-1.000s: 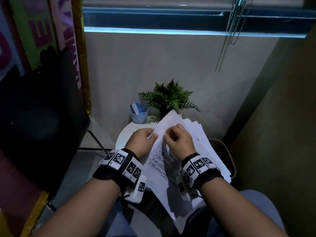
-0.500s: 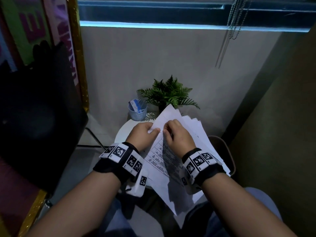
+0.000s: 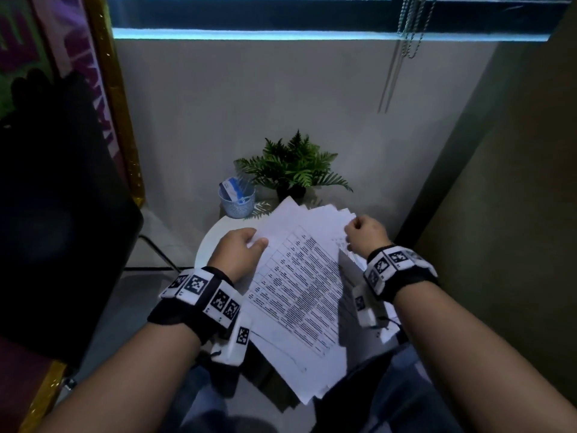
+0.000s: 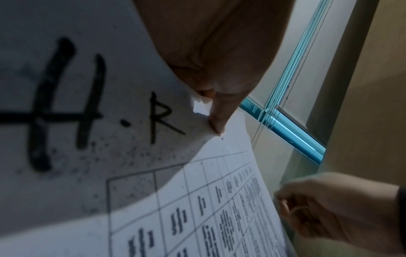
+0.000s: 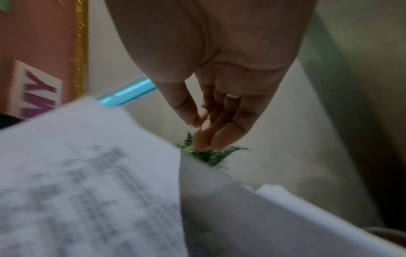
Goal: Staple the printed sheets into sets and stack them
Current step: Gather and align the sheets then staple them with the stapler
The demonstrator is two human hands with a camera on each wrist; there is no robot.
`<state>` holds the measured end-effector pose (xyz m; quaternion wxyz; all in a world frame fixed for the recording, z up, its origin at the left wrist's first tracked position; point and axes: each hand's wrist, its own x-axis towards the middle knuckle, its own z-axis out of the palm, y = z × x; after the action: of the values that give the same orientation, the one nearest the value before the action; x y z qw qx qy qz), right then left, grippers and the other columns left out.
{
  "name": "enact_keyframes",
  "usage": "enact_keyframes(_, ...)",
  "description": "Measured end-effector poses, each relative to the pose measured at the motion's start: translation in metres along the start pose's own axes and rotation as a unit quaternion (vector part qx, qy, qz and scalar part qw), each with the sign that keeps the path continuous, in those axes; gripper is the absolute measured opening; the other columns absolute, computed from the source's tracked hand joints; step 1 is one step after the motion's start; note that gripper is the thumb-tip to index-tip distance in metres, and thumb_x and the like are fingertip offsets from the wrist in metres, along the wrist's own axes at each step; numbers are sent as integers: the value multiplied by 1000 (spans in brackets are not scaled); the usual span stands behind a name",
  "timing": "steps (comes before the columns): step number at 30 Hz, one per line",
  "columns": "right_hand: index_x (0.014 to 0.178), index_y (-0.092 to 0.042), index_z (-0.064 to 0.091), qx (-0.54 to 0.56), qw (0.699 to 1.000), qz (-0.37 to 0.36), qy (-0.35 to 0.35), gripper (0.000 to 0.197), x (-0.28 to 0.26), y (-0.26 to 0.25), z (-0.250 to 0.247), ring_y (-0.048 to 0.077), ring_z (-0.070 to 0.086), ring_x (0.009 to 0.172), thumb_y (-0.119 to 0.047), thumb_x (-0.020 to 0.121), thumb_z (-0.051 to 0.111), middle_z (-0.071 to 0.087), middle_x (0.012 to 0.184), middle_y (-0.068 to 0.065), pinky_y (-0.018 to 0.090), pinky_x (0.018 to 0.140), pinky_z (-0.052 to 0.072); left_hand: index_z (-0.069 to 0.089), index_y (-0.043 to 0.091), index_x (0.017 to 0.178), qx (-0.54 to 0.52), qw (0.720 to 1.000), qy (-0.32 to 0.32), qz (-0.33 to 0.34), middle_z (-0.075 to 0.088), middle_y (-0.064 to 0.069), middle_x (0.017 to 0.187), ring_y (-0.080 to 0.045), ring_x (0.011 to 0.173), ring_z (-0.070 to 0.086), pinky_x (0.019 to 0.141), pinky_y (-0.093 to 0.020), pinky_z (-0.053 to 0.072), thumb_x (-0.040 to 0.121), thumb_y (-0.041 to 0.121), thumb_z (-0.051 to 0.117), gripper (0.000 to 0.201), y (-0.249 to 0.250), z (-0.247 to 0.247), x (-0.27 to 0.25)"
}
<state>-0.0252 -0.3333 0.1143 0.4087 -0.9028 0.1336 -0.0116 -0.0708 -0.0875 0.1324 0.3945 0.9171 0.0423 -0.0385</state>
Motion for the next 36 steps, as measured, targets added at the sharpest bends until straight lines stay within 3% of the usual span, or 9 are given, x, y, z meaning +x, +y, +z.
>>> enact_keyframes(6,104,7,63,-111,984,62,125,27,51,31,-72,41,57,107,-10,92,46,62,113,28,37,87,44,66,7,100,-50,998,38,3,69,-6,101,-23,98,62,87,-32,46,92,27,56,24,0,-7,5)
enact_keyframes(12,112,6,64,-128,985,59,104,29,79,39,-102,39,56,111,-11,93,49,61,119,24,37,92,43,65,17,90,-85,995,40,17,66,3,83,-18,85,61,76,-25,38,93,20,54,11,4,-13,7)
enact_keyframes(15,98,0,67,-106,989,30,95,24,72,31,-92,32,60,99,-21,90,59,66,102,19,33,82,44,65,17,88,-97,995,36,11,66,6,81,-19,86,62,76,-26,41,93,20,56,11,2,-12,12)
enact_keyframes(17,81,-7,62,-50,996,-5,67,22,57,20,-75,26,58,81,-28,85,67,62,81,10,29,72,42,64,18,87,-94,995,33,13,65,8,80,-17,85,61,76,-26,40,93,21,56,10,3,-11,12)
enact_keyframes(19,78,-15,60,24,999,-48,1,23,38,7,-53,19,57,80,-35,81,72,62,81,3,30,74,46,65,16,91,-93,995,26,22,67,3,87,-17,88,61,79,-27,42,92,22,57,10,3,-11,12)
enact_keyframes(23,122,-25,55,19,979,-120,-163,51,0,-26,-18,9,50,110,-47,78,70,55,119,-8,29,94,42,68,19,97,-116,993,5,36,70,2,96,-16,92,63,84,-29,46,92,25,58,13,3,-13,8)
enact_keyframes(26,115,-20,56,33,973,-128,-190,38,-11,-47,-3,12,56,102,-38,84,68,60,109,-6,23,77,44,68,25,93,-165,985,-16,44,73,-1,93,-21,88,67,83,-37,52,91,28,59,9,5,-18,0)
enact_keyframes(28,105,-16,59,43,977,-135,-162,26,-14,-57,2,17,61,91,-32,86,66,66,100,0,25,67,47,70,21,100,-201,978,-22,47,73,-5,97,-25,93,68,86,-42,52,89,34,58,20,3,-23,-8)
enact_keyframes(36,114,-16,57,-2,991,-131,-15,37,-19,-79,11,25,55,108,-31,83,68,58,118,7,44,96,45,68,10,96,-222,975,-5,32,71,-17,95,-23,80,65,80,-43,53,91,8,59,11,-18,-31,-38)
